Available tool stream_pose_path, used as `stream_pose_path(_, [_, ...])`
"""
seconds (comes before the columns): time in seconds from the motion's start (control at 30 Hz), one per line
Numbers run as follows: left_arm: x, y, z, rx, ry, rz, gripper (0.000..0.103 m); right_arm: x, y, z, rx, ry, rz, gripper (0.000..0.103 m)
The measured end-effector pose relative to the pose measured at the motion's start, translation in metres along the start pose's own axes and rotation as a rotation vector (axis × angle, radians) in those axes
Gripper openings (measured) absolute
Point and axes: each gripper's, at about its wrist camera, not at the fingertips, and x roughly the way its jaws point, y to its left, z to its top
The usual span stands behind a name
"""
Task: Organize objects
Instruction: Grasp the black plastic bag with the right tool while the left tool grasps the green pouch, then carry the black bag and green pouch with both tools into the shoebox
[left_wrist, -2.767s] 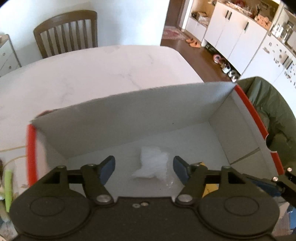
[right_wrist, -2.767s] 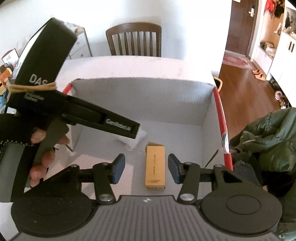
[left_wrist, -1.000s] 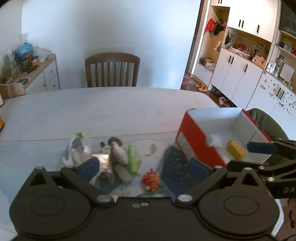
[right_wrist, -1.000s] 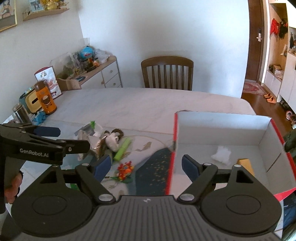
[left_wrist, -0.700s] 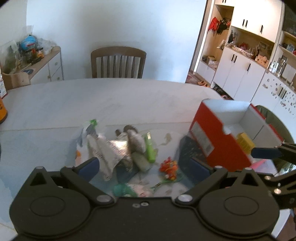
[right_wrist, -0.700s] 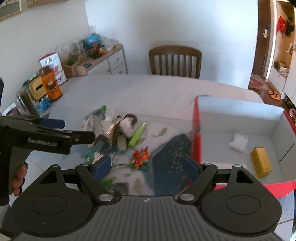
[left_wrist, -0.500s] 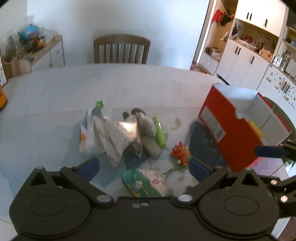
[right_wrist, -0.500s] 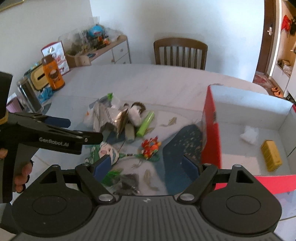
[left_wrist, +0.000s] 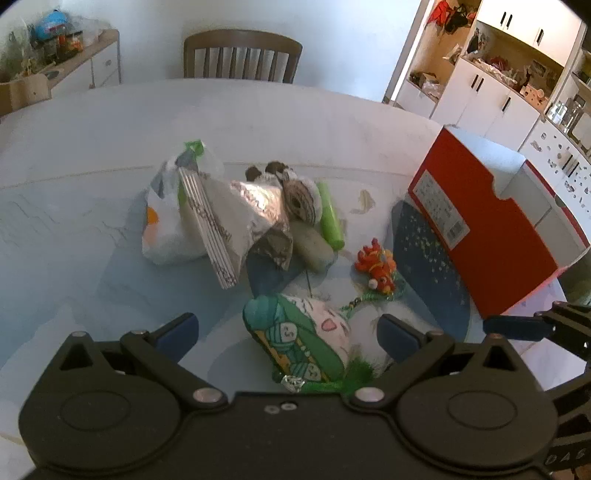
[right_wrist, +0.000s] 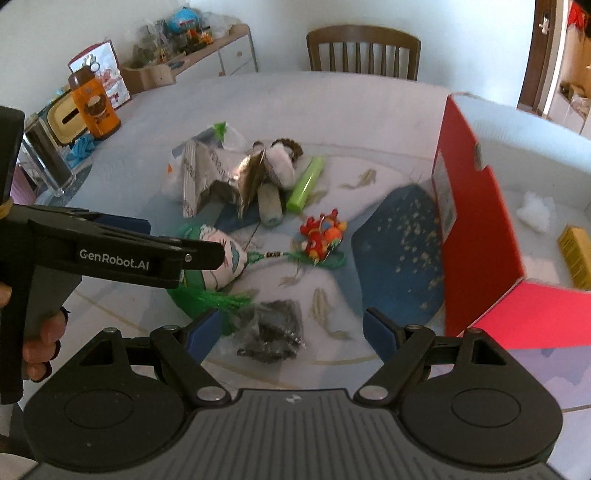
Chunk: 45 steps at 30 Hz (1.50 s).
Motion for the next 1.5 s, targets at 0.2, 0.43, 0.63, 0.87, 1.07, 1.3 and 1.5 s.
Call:
stream_pose_path(0.2, [0.008, 0.001, -0.003, 0.002, 0.017, -0.009, 0.102, 0.013, 0.006, -0.002, -0.008, 0.012, 0.006, 0.080])
stream_pose_path(0.43, [0.014, 0.000, -0.006, 0.007, 0.018, -0.005, 0.093, 0.025, 0.009, -0.003, 0.006, 0.034, 0.022, 0.067])
stream_pose_path(0.63, [0.016, 0.000, -0.008, 0.007, 0.027, -0.024, 0.077, 0.027, 0.005, -0.002, 0.053, 0.045, 0.050, 0.058])
stream_pose_path(0.87, [0.015, -0.001, -0.008, -0.004, 0.027, -0.046, 0.062, 0.027, 0.006, -0.002, 0.051, 0.047, 0.056, 0.047])
stream_pose_path(1.07, [0.014, -0.004, -0.008, -0.001, 0.022, -0.044, 0.057, 0.025, 0.008, -0.002, 0.044, 0.044, 0.059, 0.037])
stream_pose_path(1.3, [0.004, -0.006, -0.006, -0.006, 0.008, -0.066, 0.055, 0.014, 0.001, -0.003, 0.066, 0.029, 0.050, 0.034])
stream_pose_path(1.5, [-0.013, -0.014, 0.000, 0.008, -0.020, -0.090, 0.055, -0.007, -0.009, -0.002, 0.085, -0.011, 0.044, 0.034])
